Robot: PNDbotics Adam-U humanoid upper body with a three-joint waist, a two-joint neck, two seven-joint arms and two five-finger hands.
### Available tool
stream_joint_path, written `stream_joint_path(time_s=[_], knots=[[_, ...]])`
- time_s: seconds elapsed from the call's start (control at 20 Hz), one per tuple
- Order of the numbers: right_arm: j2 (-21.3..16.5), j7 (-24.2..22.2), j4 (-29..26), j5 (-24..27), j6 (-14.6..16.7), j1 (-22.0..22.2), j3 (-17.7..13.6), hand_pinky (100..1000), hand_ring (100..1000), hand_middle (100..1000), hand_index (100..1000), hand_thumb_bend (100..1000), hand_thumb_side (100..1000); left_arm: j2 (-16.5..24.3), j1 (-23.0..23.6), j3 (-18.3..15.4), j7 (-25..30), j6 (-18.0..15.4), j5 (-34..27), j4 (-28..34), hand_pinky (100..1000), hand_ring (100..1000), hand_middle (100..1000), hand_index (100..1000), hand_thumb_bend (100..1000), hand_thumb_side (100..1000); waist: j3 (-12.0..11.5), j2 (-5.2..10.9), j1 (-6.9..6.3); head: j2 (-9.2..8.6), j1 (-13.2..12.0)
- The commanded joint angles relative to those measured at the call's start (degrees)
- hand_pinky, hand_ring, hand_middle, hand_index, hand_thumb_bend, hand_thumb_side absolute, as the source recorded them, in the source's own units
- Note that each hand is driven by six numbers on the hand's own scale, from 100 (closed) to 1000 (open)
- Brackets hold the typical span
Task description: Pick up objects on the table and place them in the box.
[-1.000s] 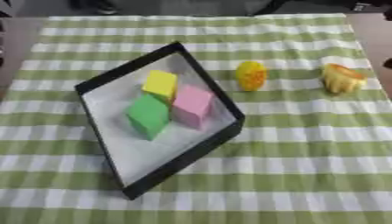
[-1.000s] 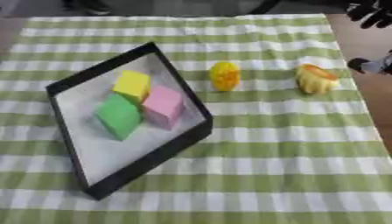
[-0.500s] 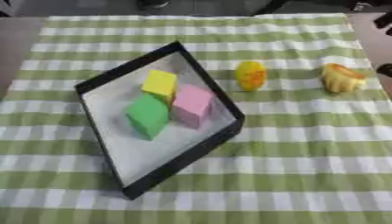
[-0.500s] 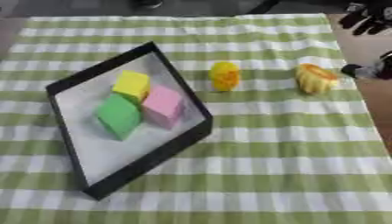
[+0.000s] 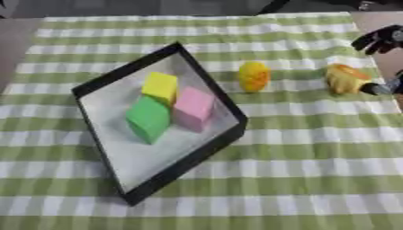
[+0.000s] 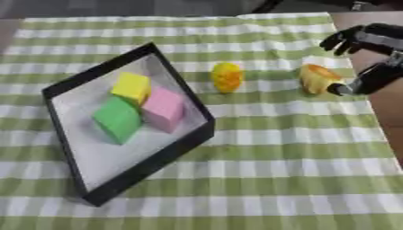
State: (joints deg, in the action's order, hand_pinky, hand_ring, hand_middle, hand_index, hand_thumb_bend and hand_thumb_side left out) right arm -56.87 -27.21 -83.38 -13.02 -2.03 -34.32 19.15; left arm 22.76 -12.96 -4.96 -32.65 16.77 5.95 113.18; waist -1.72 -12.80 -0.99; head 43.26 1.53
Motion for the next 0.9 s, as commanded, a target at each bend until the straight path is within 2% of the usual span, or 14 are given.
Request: stream_joint_path(time_s=[0.05, 0.55, 0.9], knots=[[-0.5, 0.1, 1.8, -1.5, 0.3, -1.4, -0.2, 860, 838, 837, 909, 405, 100, 0.5, -0.4, -0.8, -0.7, -0.2, -0.4, 0.4, 765, 707, 766, 862, 359, 547, -0.1, -0.04, -0.76, -0.29, 0.4], [2.3, 2.5, 8.7, -7.1, 0.9, -3.9, 0.5, 861, 838, 832, 905, 402, 100, 0.0, 0.2, -0.8, -0.6, -0.4, -0.6, 0.3, 760, 700, 759, 858, 362, 544, -0.6, -0.64, -0.82, -1.06, 0.6], [3.5, 1.3, 11.3, -9.1, 1.8, -4.9, 1.4, 861, 839, 815, 903, 406, 100, -0.4, 0.3, -1.0, -0.8, -0.4, -0.7, 0.4, 757, 697, 757, 857, 362, 546, -1.0, -1.39, -0.9, -1.34, 0.7]])
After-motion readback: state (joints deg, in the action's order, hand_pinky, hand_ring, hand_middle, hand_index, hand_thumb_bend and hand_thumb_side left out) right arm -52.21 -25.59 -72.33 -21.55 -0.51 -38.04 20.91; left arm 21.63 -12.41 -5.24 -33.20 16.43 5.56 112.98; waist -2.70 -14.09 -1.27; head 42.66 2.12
